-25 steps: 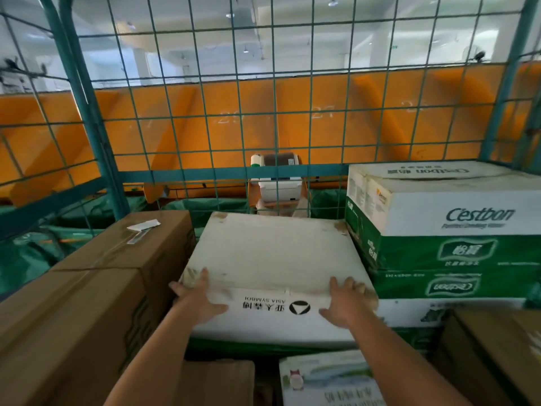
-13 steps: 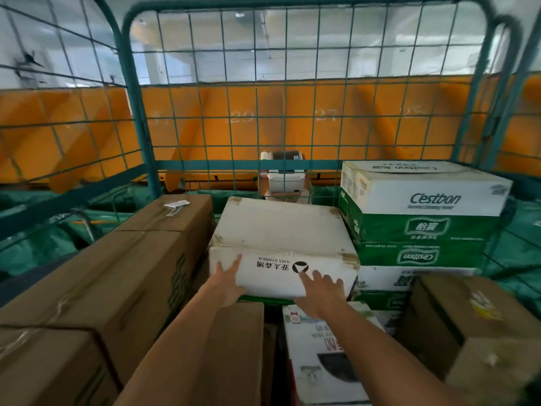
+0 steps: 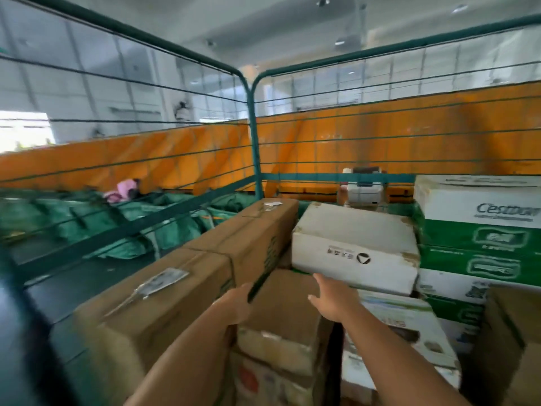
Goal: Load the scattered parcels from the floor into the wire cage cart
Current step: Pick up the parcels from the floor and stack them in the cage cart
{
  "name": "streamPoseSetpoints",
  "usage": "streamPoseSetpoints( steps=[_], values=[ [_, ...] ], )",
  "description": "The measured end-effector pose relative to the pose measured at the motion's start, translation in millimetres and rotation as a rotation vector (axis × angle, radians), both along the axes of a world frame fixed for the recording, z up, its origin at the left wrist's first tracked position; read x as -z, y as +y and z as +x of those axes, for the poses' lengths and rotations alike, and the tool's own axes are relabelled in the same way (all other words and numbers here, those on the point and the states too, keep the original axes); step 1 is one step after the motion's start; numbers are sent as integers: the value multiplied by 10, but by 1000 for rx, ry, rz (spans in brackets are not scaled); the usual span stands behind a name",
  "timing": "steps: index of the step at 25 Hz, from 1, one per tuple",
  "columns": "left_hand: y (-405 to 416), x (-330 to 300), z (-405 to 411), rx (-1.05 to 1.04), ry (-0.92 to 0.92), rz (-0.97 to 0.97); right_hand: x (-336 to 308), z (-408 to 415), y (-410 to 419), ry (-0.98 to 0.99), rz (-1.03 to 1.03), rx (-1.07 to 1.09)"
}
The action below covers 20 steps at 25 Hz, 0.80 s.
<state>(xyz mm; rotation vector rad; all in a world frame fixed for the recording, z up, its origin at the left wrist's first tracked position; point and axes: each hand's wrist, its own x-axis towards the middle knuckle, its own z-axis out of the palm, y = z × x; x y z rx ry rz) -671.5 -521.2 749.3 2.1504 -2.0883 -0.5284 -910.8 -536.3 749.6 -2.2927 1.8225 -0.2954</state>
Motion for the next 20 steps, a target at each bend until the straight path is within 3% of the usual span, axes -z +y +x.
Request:
streamPoseSetpoints(
  steps=[5,9,12,16,20],
  values=[
    [957,-93,631,-109,-23,-97,-9,840,488,-19,48,-179],
    [1568,-72,1290,-442,90,-302,-179,1584,835,27,38,-273],
    [1960,-7,1864,-659,72,-278,-217,2175,1067,35,28,-328],
    [2165,73,2687,-835,139,-300,-165,2843,1236,44,27,-364],
    [2036,213,3214,-864,310,-295,-92,3227,1258,70,16,-311]
  ],
)
